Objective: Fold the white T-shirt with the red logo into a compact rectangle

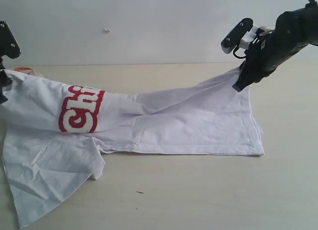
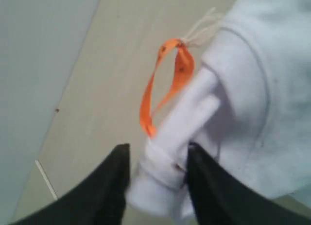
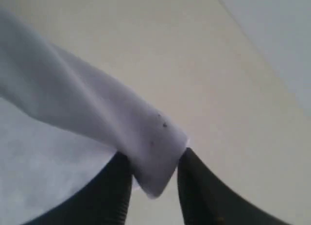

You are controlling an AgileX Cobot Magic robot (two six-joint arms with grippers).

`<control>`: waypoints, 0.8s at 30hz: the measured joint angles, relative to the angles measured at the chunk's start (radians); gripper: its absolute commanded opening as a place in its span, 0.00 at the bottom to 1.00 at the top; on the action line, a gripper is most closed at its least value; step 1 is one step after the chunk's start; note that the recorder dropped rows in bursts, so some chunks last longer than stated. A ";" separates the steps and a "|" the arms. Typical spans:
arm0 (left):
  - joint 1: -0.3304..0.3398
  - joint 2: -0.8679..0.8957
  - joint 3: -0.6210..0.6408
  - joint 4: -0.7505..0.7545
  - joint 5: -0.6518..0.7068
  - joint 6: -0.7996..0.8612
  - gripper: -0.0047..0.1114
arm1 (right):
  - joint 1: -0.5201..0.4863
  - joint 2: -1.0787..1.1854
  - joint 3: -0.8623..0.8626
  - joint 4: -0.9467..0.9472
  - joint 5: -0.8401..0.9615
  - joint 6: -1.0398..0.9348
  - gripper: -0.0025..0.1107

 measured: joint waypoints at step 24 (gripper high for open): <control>0.010 -0.098 0.000 0.005 -0.042 -0.456 0.04 | -0.002 0.011 -0.309 -0.033 0.339 0.415 0.02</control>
